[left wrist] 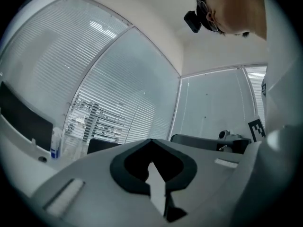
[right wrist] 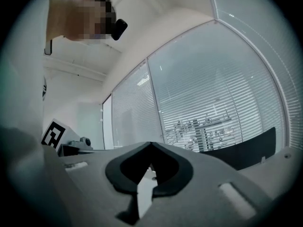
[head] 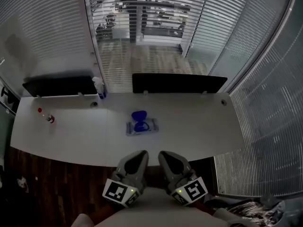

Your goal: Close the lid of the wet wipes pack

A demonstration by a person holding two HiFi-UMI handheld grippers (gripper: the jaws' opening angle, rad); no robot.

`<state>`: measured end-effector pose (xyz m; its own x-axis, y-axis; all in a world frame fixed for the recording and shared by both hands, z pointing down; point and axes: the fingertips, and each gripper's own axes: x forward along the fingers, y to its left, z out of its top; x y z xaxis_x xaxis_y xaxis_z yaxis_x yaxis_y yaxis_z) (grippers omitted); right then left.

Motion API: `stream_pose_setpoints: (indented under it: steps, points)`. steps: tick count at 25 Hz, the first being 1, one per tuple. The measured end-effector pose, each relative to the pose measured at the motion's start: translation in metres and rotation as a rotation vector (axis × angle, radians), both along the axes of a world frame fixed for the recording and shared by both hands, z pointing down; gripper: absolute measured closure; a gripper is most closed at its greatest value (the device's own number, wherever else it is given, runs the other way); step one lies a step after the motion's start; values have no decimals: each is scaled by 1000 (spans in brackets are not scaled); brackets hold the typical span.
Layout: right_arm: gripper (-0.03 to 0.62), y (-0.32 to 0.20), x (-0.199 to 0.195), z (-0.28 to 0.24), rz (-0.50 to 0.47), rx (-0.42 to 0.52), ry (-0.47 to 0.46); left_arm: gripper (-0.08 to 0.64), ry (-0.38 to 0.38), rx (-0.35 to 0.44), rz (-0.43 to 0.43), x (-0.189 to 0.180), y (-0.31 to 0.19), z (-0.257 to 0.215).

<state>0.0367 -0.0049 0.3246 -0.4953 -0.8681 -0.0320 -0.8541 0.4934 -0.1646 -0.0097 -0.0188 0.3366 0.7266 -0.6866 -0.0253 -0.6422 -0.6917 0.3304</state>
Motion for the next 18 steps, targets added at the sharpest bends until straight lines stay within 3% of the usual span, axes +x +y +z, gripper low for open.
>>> stream_pose_setpoints:
  steps: [9, 18]
  points:
    - [592, -84, -23, 0, 7, -22, 3, 557, -17, -22, -3, -27, -83, 3]
    - [592, -118, -9, 20, 32, -30, -4, 557, -54, -28, 25, -14, -116, 22]
